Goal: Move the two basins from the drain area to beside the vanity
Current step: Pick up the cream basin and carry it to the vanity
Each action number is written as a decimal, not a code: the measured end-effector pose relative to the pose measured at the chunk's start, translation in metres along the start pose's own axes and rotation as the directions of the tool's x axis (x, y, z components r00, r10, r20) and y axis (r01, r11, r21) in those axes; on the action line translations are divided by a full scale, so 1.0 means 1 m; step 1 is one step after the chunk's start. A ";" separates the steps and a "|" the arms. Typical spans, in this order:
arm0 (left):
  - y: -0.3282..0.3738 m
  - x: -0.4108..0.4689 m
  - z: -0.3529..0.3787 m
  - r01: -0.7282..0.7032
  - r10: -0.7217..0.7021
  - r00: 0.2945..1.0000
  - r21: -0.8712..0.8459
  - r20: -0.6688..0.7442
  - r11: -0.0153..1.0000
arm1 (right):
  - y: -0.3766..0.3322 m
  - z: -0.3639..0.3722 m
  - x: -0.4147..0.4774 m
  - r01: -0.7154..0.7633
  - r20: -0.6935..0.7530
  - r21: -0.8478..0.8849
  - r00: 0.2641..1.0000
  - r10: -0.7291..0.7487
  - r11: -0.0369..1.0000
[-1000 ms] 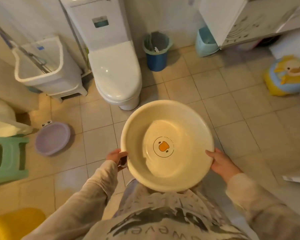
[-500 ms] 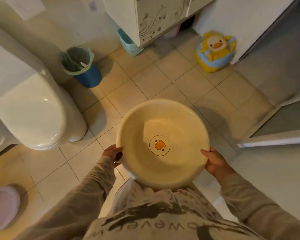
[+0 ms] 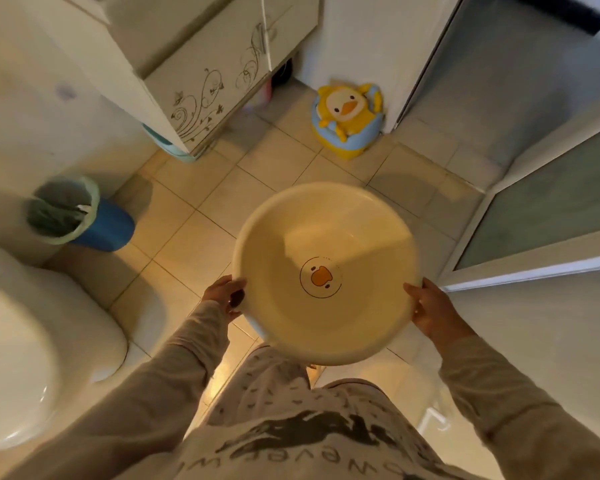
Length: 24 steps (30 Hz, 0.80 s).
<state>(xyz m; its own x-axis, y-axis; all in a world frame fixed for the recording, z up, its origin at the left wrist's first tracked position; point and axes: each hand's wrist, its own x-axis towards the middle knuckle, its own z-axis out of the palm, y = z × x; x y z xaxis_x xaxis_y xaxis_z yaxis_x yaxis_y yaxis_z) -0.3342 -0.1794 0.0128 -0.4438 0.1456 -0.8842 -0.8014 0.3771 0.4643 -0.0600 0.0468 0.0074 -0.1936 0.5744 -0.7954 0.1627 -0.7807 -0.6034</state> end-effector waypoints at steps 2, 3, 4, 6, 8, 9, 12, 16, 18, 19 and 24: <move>0.022 0.014 0.022 -0.007 0.007 1.000 -0.001 0.024 1.000 | -0.018 0.002 0.016 0.008 -0.031 0.015 0.999 -0.007 1.000; 0.033 0.021 0.034 -0.007 0.007 1.000 -0.001 0.031 1.000 | -0.028 0.004 0.024 0.011 -0.049 0.023 0.999 -0.010 1.000; 0.045 0.028 0.045 -0.004 0.004 0.999 0.002 0.035 1.000 | -0.038 0.006 0.031 0.015 -0.067 0.030 0.998 -0.013 0.999; 0.070 0.041 0.066 -0.005 0.004 0.999 0.012 0.045 1.000 | -0.061 0.014 0.045 0.016 -0.093 0.042 0.996 -0.012 0.999; 0.094 0.048 0.082 0.014 -0.014 0.999 0.004 0.050 1.000 | -0.083 0.024 0.058 0.002 -0.110 0.056 0.994 0.004 0.998; 0.107 0.052 0.088 0.023 -0.023 0.998 -0.004 0.055 1.000 | -0.094 0.029 0.064 -0.004 -0.113 0.064 0.994 0.011 0.998; 0.144 0.063 0.104 0.025 -0.024 0.999 -0.032 0.042 0.999 | -0.125 0.050 0.085 -0.003 -0.106 0.078 0.994 0.012 0.997; 0.187 0.077 0.116 -0.003 0.003 1.000 -0.031 0.004 1.000 | -0.158 0.083 0.105 0.000 -0.080 0.077 0.997 0.006 0.997; 0.206 0.084 0.118 -0.004 0.005 1.000 -0.054 0.010 0.999 | -0.174 0.098 0.117 -0.010 -0.035 0.081 0.999 0.013 0.997; 0.213 0.088 0.118 -0.005 0.005 1.000 -0.069 -0.003 0.998 | -0.183 0.105 0.124 -0.013 -0.019 0.071 1.000 0.014 0.997; 0.237 0.103 0.123 0.000 -0.011 0.997 -0.151 -0.075 0.988 | -0.228 0.144 0.167 -0.036 0.061 -0.038 0.997 0.038 0.999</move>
<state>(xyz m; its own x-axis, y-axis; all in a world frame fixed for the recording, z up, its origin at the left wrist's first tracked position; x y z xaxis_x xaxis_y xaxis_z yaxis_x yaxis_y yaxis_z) -0.5206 0.0376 0.0262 -0.4636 0.0728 -0.8830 -0.8527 0.2342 0.4670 -0.2688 0.2857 0.0206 -0.2458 0.5280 -0.8129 0.2065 -0.7908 -0.5762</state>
